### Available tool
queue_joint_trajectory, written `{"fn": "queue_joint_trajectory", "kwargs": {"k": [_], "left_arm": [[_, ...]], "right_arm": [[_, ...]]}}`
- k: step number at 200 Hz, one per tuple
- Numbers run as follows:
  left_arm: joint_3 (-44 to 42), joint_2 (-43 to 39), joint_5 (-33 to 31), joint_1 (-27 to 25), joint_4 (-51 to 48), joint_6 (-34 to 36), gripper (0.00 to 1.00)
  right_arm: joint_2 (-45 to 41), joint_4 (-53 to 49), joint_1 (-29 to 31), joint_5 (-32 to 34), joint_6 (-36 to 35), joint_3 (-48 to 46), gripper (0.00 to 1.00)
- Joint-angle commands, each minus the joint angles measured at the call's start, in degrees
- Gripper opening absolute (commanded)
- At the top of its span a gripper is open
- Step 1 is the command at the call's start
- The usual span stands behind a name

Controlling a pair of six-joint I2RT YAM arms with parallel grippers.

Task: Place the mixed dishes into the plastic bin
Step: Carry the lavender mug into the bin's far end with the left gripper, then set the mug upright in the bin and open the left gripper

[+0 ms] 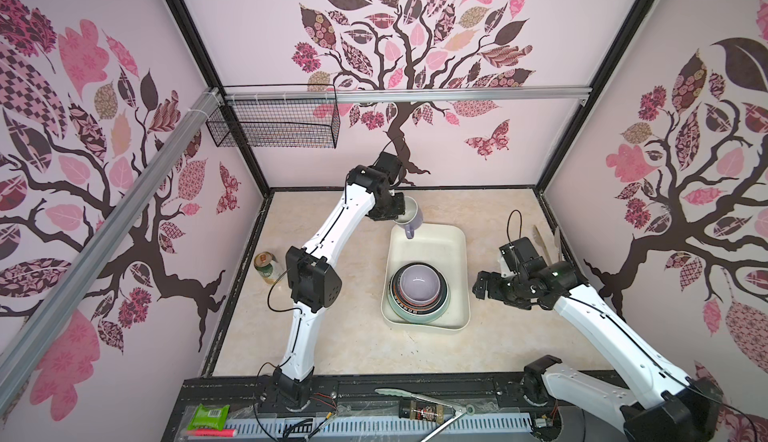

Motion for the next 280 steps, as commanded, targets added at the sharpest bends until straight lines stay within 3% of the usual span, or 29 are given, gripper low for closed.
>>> {"fn": "queue_joint_trajectory", "kwargs": {"k": [1, 55, 178, 280], "left_arm": [[4.0, 3.0, 1.0, -1.5, 2.4, -0.8, 0.08], [4.5, 9.5, 1.7, -2.2, 4.1, -1.2, 0.08], [4.8, 15.7, -1.1, -2.2, 3.1, 0.0, 0.09], [6.4, 18.6, 1.8, -2.2, 4.7, -0.2, 0.22]], "right_arm": [[-3.9, -3.6, -0.3, 2.7, 2.0, -0.7, 0.99], [-5.8, -6.2, -0.4, 5.4, 2.4, -0.3, 0.99], [-2.5, -4.5, -0.5, 5.0, 2.0, -1.3, 1.0], [-1.4, -4.5, -1.3, 5.4, 1.1, -1.0, 0.99]]}}
